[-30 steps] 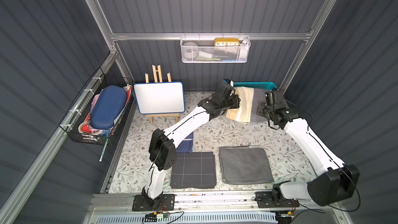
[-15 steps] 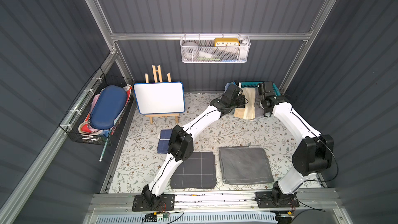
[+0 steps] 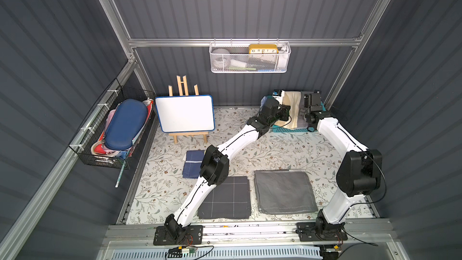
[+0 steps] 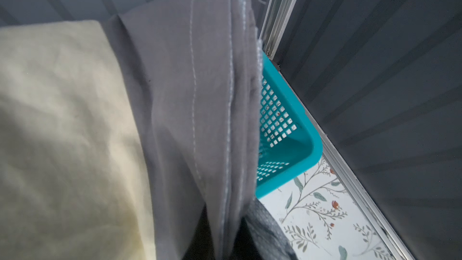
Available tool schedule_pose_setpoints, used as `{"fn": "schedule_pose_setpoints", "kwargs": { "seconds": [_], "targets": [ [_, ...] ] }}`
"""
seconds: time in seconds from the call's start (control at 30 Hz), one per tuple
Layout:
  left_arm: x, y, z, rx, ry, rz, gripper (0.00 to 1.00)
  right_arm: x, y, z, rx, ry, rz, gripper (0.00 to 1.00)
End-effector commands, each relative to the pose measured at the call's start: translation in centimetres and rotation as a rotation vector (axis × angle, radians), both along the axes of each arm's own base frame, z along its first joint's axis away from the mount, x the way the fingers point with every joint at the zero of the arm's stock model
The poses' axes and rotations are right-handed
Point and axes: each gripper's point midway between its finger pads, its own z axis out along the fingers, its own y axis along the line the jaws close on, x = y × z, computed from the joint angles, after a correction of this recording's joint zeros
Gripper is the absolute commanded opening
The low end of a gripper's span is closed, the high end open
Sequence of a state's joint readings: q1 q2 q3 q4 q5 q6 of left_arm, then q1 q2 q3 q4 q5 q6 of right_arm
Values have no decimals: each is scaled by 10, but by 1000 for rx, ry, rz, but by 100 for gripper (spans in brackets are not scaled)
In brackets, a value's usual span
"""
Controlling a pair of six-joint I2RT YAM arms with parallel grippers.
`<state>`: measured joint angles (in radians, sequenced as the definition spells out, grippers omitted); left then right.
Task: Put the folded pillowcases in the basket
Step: Place the pillowcase in the basket.
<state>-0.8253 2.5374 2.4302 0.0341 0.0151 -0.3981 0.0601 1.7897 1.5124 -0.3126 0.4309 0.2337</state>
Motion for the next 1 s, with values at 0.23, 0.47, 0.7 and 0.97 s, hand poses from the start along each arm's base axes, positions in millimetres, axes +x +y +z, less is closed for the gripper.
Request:
{"fn": "schedule_pose_setpoints", "kwargs": {
  "seconds": [0.23,0.47,0.7,0.97],
  "targets": [
    [27,3,22,-130,-157,10,0,39,-26,-12,74,-144,5,0],
    [37,5,15,-158,-184,8,0,54,-42,-14,133,-201,6,0],
    [46,6,4,-177,-197,3,0,67,-56,-24,151,-197,-2,0],
    [52,2,-24,-168,-182,9,0,72,-66,-42,148,-157,-1,0]
  ]
}}
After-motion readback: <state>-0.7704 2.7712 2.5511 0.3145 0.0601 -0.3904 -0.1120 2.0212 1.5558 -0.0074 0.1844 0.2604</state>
